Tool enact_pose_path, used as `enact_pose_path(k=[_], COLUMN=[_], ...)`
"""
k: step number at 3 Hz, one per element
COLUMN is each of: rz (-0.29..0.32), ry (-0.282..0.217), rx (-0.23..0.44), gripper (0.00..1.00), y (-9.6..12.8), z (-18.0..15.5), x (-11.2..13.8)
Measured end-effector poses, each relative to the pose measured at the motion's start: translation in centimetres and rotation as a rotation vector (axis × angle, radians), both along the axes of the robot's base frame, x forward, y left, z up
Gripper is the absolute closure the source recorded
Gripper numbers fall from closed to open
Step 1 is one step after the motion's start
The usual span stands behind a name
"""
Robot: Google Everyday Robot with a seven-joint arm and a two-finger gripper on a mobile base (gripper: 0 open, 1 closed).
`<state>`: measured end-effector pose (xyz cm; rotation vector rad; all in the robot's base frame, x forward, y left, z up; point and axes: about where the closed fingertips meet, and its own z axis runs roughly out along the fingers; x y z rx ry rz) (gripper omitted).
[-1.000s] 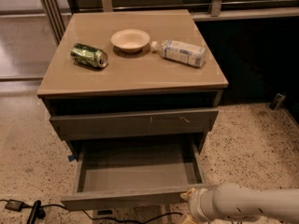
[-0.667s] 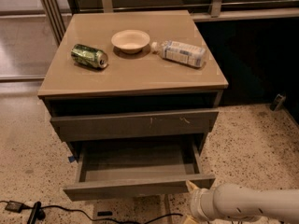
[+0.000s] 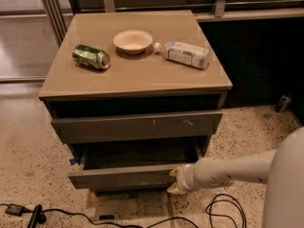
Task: Close middle drawer
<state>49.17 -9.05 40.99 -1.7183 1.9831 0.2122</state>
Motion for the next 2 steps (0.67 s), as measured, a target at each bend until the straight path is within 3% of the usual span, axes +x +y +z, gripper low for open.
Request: enact_pose_path(k=[1, 2], rz=[0.014, 0.014], ry=[-0.041, -0.041], rx=[-0.024, -0.024], gripper=[0.78, 0.64], y=[0.08, 0.08], z=[-0.58, -0.58], x=[2.92, 2.92])
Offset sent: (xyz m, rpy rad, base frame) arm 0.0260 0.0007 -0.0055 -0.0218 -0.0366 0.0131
